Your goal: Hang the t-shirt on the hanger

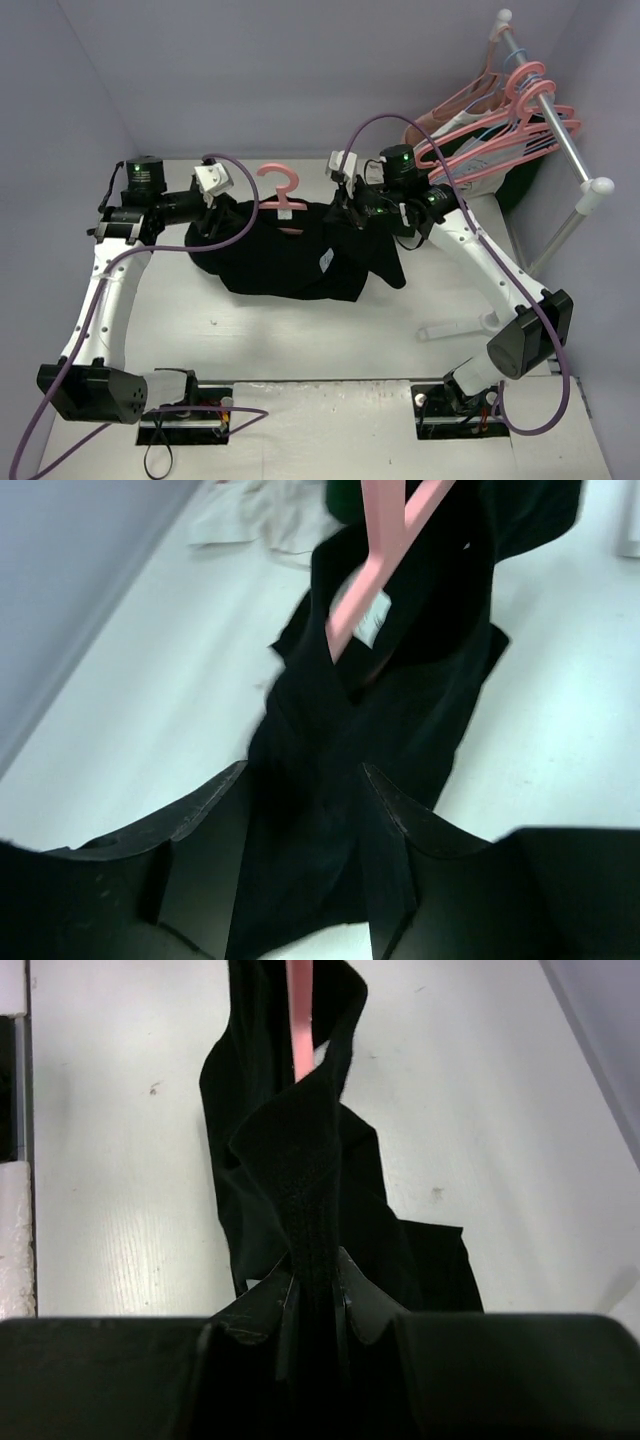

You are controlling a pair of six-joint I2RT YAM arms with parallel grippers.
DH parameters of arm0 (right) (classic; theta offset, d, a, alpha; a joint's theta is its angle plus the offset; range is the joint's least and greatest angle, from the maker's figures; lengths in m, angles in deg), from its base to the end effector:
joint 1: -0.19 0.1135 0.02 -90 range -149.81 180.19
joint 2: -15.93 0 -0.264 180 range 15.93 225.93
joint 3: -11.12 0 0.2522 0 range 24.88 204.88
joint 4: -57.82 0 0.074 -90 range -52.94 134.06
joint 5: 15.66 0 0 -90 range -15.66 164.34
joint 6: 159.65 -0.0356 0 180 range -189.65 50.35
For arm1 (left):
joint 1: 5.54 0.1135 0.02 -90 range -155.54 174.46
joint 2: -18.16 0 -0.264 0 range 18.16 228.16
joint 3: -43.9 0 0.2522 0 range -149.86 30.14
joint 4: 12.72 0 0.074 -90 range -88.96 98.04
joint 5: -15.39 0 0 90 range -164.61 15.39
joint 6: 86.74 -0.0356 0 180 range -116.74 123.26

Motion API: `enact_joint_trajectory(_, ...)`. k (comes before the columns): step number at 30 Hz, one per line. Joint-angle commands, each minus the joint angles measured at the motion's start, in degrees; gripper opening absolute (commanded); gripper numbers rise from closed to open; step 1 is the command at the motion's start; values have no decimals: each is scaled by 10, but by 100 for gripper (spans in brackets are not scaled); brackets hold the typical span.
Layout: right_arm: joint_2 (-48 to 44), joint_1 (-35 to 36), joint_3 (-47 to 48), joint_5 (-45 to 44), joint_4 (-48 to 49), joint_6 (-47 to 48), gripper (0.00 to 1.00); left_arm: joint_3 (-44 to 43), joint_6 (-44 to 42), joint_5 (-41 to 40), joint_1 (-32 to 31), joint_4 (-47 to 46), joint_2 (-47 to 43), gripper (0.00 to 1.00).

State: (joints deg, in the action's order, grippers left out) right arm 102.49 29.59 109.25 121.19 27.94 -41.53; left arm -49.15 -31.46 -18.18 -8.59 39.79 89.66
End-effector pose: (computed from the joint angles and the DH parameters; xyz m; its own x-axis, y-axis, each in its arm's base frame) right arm 0.2875 0.1918 0.3967 0.2013 -0.2566 -0.9453 -0.9573 0.1529 -0.2453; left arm 0.2492 -0.0430 0.4083 0.0009 0.3153 -0.9490 0.9032 0.4070 0.1361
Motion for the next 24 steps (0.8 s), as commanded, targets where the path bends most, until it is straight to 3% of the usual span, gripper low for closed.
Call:
enact_joint_trajectory(1,-36,-23,44,8,47,-20,0,-48,17,-36,14,-9,-23,41)
enact_joint_trajectory(4,-26,-31,73,14,47,-34,0,-89,63,-88,15,-11,-23,41)
enact_joint_trajectory(8,2,-33,163,8,51,-62,0,-180,181,-238,15,-52,-28,46)
enact_joint_trajectory(9,9,-34,206,5,54,-74,0,-207,216,-302,15,-59,-29,48)
enact_joint_trajectory(14,85,-34,428,-52,103,-134,0,-306,310,-454,10,-68,-20,59)
enact_joint_trajectory(15,111,-34,510,-67,133,-164,0,-315,332,-501,9,-68,-19,63)
enact_joint_trajectory(17,133,-35,573,-94,192,-202,0,-327,366,-534,6,-68,-18,66)
enact_joint_trajectory(20,138,-36,586,-129,288,-253,0,-333,384,-565,2,-65,-20,70)
enact_joint_trajectory(22,120,-36,530,-156,386,-309,0,-329,379,-586,-2,-60,-23,72)
enact_joint_trajectory(24,105,-36,494,-139,421,-331,0,-323,373,-594,-10,-57,-26,73)
